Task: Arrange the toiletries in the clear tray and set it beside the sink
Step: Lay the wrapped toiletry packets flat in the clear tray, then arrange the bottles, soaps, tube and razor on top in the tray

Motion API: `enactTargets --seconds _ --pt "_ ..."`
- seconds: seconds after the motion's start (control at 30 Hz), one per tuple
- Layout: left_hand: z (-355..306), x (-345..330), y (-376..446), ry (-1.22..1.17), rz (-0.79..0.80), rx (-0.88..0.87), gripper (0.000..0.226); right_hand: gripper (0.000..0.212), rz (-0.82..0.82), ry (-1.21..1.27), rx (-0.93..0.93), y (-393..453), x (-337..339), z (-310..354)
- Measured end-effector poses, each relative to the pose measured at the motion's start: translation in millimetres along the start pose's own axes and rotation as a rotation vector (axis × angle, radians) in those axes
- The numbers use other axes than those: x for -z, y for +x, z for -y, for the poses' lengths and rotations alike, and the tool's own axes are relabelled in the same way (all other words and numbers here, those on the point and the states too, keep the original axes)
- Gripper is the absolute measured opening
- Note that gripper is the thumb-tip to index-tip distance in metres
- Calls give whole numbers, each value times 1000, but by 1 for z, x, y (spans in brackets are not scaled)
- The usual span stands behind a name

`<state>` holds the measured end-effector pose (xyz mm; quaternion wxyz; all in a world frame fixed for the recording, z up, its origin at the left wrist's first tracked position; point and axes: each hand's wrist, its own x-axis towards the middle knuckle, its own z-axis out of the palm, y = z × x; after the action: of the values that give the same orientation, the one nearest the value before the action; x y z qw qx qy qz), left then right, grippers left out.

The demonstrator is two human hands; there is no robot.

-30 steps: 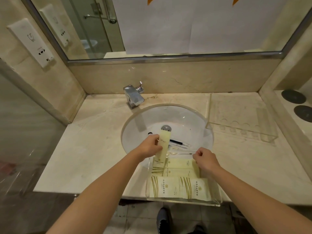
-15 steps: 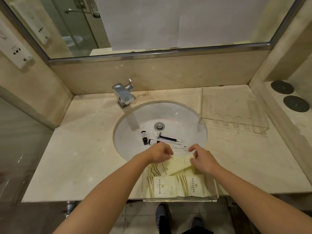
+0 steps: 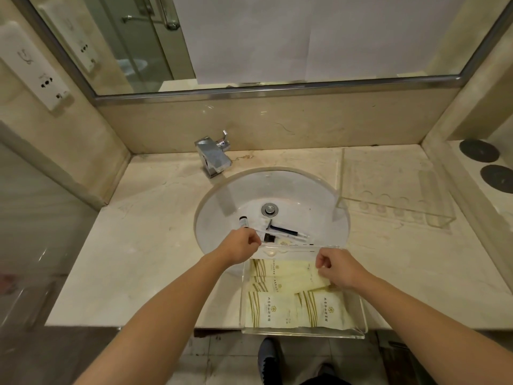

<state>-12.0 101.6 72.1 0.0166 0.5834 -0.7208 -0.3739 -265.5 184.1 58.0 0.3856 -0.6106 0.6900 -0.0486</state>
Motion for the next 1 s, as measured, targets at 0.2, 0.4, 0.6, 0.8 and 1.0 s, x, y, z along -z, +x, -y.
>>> enactTargets --seconds 0.2,0.4,0.6,0.8,1.0 --pt "-1 -3 0 5 -4 0 21 21 -26 124 -54 -3 3 -7" --pt "-4 -6 -1 24 -4 -7 20 13 46 61 -46 -4 -9 -4" --pt "-4 -6 -4 46 -35 -11 19 14 -4 -109 52 -4 -6 -1" --pt "1 -7 -5 89 -35 21 21 14 34 -205 110 2 -10 1" --pt "4 -5 -4 92 -41 51 21 16 30 -292 134 3 -9 3"
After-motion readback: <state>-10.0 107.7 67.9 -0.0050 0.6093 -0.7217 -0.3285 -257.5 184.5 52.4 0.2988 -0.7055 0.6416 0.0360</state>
